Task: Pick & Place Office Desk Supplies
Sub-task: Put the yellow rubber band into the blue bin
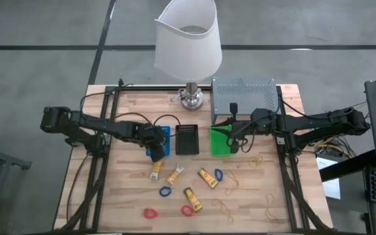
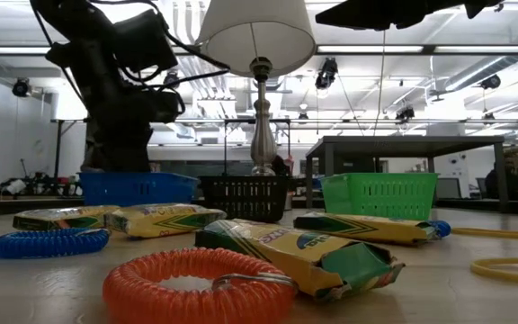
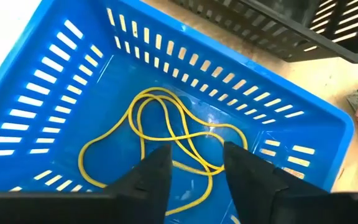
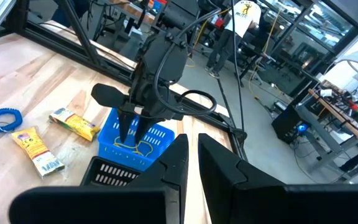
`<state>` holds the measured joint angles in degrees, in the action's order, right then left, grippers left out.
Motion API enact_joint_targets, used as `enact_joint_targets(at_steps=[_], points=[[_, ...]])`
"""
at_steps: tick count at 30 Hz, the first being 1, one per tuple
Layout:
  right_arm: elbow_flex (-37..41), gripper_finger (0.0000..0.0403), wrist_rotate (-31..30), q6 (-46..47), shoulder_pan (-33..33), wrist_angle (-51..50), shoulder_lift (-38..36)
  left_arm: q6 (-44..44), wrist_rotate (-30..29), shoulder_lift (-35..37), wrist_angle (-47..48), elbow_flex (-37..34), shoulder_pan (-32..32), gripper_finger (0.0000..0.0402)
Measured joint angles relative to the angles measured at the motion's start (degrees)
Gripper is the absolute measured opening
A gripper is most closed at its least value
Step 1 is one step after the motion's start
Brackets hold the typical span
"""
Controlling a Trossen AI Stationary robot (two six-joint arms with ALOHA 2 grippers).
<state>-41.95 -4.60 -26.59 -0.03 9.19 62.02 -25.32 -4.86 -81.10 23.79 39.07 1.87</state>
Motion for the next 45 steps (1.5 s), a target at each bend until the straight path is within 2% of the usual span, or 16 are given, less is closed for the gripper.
enact_joint_targets(at_steps=[4,12,15,19,26,30,36,41,45], points=[[0.0,0.0034,0.0,0.0,0.0,0.0,0.0,-0.1,0.0,0.4,-0.2,0.0,0.0,0.0176],[0.0,0.0034,0.0,0.0,0.0,0.0,0.0,1.1,0.9,2.1,-2.4,0.0,-0.1,0.0175],[0.0,0.0034,0.0,0.0,0.0,0.0,0.0,-0.3,3.0,3.5,-0.1,0.0,-0.1,0.0171],[0.0,0.0034,0.0,0.0,0.0,0.0,0.0,-2.7,2.9,6.3,3.3,0.0,-0.6,0.0168],[0.0,0.0034,0.0,0.0,0.0,0.0,0.0,-7.7,2.8,11.9,4.2,0.0,-8.3,0.0168],[0.0,0.0034,0.0,0.0,0.0,0.0,0.0,-7.7,-1.6,14.5,3.5,0.0,-15.4,0.0168],[0.0,0.0034,0.0,0.0,0.0,0.0,0.0,-7.7,-18.3,15.2,0.1,0.0,-25.0,0.0168],[0.0,0.0034,0.0,0.0,0.0,0.0,0.0,-6.2,-20.0,15.7,-2.0,0.0,-26.4,0.0168],[0.0,0.0034,0.0,0.0,0.0,0.0,0.0,5.8,-19.7,17.1,-7.6,0.0,-27.8,0.0168]])
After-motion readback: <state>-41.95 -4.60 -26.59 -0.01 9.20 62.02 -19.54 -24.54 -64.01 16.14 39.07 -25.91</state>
